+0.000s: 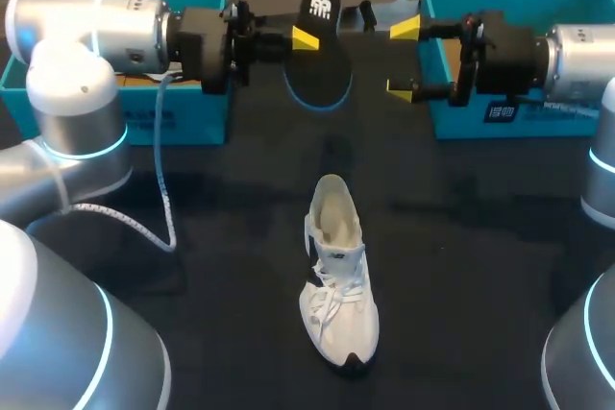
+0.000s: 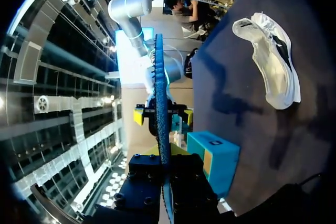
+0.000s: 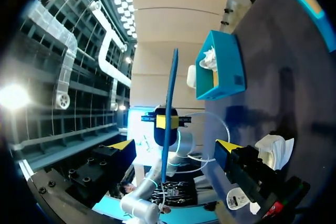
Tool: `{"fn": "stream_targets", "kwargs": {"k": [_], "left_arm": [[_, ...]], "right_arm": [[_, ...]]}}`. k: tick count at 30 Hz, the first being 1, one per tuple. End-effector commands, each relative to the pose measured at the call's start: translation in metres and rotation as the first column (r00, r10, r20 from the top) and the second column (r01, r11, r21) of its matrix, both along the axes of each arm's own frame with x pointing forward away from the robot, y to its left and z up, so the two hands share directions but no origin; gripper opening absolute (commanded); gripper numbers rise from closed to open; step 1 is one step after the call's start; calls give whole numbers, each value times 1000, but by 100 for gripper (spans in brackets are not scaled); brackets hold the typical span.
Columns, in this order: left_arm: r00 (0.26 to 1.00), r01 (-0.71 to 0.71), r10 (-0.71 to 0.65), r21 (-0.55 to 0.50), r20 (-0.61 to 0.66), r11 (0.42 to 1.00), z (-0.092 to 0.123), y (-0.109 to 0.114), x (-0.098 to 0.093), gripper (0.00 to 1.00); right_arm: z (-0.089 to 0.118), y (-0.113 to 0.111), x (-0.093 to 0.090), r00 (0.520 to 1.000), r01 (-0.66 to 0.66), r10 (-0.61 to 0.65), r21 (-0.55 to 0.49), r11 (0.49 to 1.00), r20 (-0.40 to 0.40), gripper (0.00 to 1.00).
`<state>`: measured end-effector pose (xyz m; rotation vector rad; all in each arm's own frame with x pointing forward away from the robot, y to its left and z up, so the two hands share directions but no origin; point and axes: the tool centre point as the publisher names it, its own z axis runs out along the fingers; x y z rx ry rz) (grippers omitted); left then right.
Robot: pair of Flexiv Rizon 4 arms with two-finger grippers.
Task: Take the shoe out of the shoebox, open the shoe tongue, remove and reinsert the insole, then place the shoe into the shoebox
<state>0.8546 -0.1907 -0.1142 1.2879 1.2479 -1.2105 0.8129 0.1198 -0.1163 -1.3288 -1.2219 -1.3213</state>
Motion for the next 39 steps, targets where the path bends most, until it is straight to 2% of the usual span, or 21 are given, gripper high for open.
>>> {"fn": "stream_targets", "kwargs": {"k": [1,5,9,10,19,22,28,37,39], "left_arm": [[1000,-4,4,-5,3,1000,-2,-4,-2,0],[1000,-1,1,2,10,1000,-4,-5,-2,0],[1000,-15,15,6,-4,1000,-5,-6,0,0],[1000,-15,15,6,-4,1000,-5,-6,0,0],[1000,-15,15,6,-4,1000,-5,-6,0,0],[1000,-15,15,6,-4,1000,-5,-6,0,0],[1000,-15,15,6,-4,1000,-5,-6,0,0],[1000,-1,1,2,30,1000,-9,-13,0,0],[999,-8,8,-5,32,1000,-10,-13,1,0]], "right_arm": [[1,10,-2,1000,-8,8,-1,1000,25,100],[-4,23,-7,998,-43,43,-3,999,37,100],[-7,35,-11,999,-49,49,-21,999,9,100],[-8,36,-14,1000,-24,24,-31,999,-13,100],[-8,36,-14,1000,-24,24,-31,999,-13,100],[0,42,-11,999,-47,47,-41,998,1,100],[0,59,-11,994,-105,105,-40,994,-2,100],[-2,67,-15,992,-126,126,-78,989,-2,100],[-3,67,-17,991,-127,129,-81,989,19,100]]}}
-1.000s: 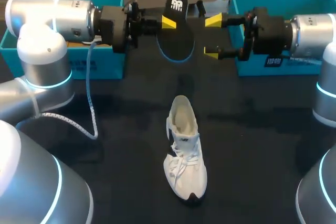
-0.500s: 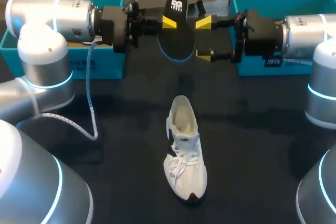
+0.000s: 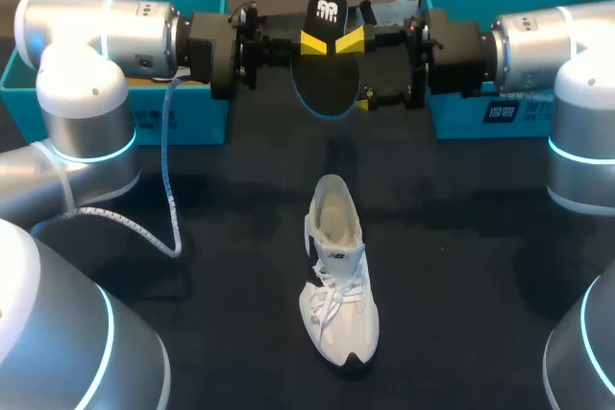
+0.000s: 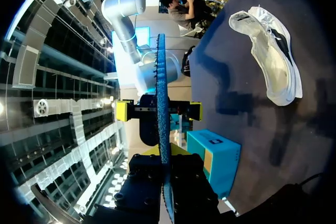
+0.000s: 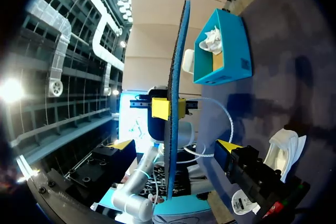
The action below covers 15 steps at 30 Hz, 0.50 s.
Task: Take the shoe out of the shoebox, open the shoe tongue, remove and reinsert the insole, then place the shoe into the shoebox
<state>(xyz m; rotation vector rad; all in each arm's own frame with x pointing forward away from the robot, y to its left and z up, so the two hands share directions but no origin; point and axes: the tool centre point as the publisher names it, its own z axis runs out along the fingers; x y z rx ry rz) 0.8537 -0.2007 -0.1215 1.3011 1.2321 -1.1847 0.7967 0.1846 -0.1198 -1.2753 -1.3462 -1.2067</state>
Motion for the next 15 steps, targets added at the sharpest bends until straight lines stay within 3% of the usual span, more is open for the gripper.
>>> {"fn": "stream_targets", "kwargs": {"k": [1,2,13,15], "left_arm": [[1000,-5,5,-9,4,1000,-3,-3,2,0],[1000,-7,7,-6,11,1000,-3,-2,3,0],[999,14,-14,-2,31,1000,-3,-3,1,0],[999,14,-14,-1,33,1000,-3,-3,1,0]], "right_arm": [[1,2,-1,1000,-5,5,-8,1000,18,96],[2,3,-1,1000,-8,8,-13,1000,22,83],[-2,10,6,996,-65,68,-49,997,52,68],[-3,12,7,996,-74,76,-56,996,52,55]]}}
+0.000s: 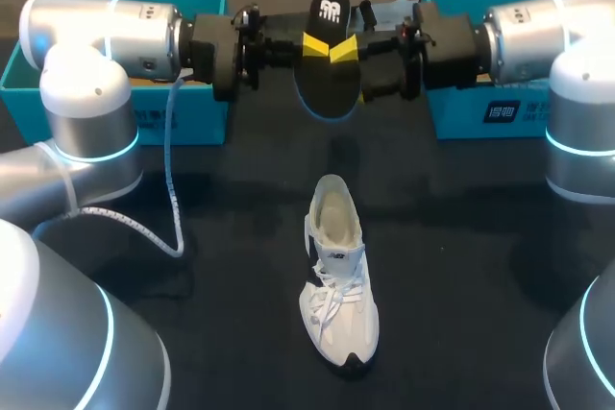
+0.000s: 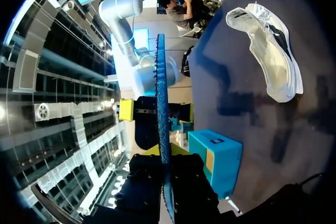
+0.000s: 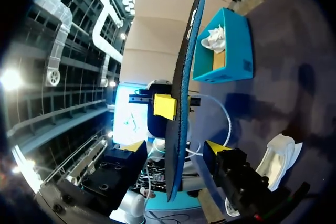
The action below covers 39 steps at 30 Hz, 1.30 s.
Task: Take the shoe out of the shoebox, open the shoe tongue, remove and reinsert the insole, then place the shoe into the shoebox
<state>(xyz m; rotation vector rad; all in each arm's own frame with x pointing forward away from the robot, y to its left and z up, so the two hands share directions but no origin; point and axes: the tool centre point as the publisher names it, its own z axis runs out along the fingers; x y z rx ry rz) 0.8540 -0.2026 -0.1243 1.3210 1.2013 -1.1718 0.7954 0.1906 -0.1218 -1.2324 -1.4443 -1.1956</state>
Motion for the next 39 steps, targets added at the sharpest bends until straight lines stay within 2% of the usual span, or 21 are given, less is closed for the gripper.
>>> {"fn": "stream_targets", "kwargs": {"k": [1,3,39], "left_arm": [[1000,0,0,3,5,1000,-1,-2,1,0],[1000,-4,4,5,11,1000,0,-2,1,0],[999,-15,15,1,30,1000,-1,-5,6,0]], "right_arm": [[-1,6,9,1000,-22,22,-16,1000,-6,52],[-2,6,9,1000,-23,23,-17,1000,-7,45],[-3,8,8,999,-12,11,-8,1000,-34,33]]}}
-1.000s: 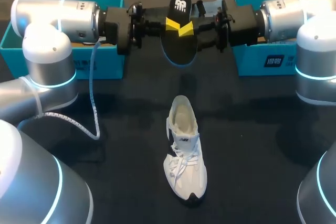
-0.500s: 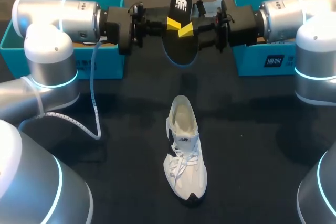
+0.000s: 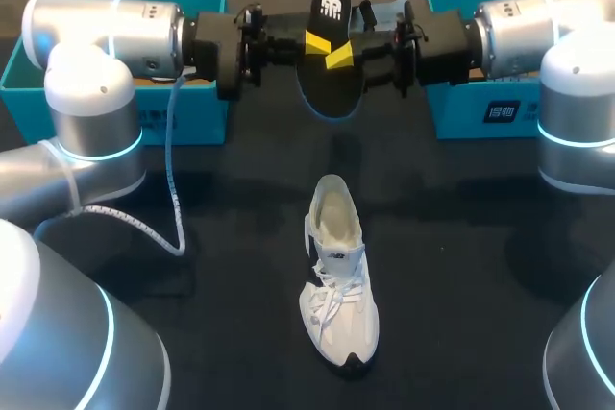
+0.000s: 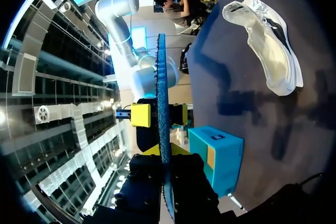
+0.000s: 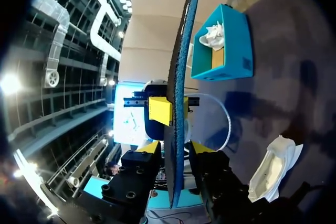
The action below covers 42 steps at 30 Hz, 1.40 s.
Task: Take the shoe out of the shoebox, open the shoe tongue, remove and reinsert the insole, then place the shoe into the shoebox
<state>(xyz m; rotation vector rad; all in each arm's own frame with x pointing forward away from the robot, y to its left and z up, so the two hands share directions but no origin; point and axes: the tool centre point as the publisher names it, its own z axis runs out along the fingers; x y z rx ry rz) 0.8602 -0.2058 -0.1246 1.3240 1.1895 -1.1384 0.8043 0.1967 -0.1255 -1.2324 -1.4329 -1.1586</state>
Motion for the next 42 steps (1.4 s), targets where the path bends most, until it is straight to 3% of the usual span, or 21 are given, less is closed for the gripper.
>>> {"fn": "stream_targets", "kwargs": {"k": [1,9,19,30,33,35,41,42], "left_arm": [[1000,-1,1,-1,2,1000,-1,-1,0,0],[1000,-1,1,-1,2,1000,-1,-1,0,0],[1000,-1,1,-1,2,1000,-1,-1,0,0],[1000,-1,1,-1,2,1000,-1,-1,0,0],[1000,-1,1,-1,2,1000,-1,-1,0,0],[1000,-1,1,-1,2,1000,-1,-1,0,0],[1000,-1,1,-1,2,1000,-1,-1,0,0],[1000,-1,1,-1,2,1000,-1,-1,0,35]], "right_arm": [[2,2,-2,1000,7,-7,-5,1000,-6,33],[1,1,-3,999,29,-29,1,1000,-24,33],[2,2,-4,999,39,-38,0,999,-39,23],[3,4,-2,998,35,-35,-2,999,-45,20],[2,4,-1,998,39,-39,-1,999,-51,13],[2,4,-1,997,45,-45,0,999,-58,2],[1,4,-1,997,54,-53,5,999,-63,0],[1,4,-1,997,56,-56,6,998,-60,0]]}}
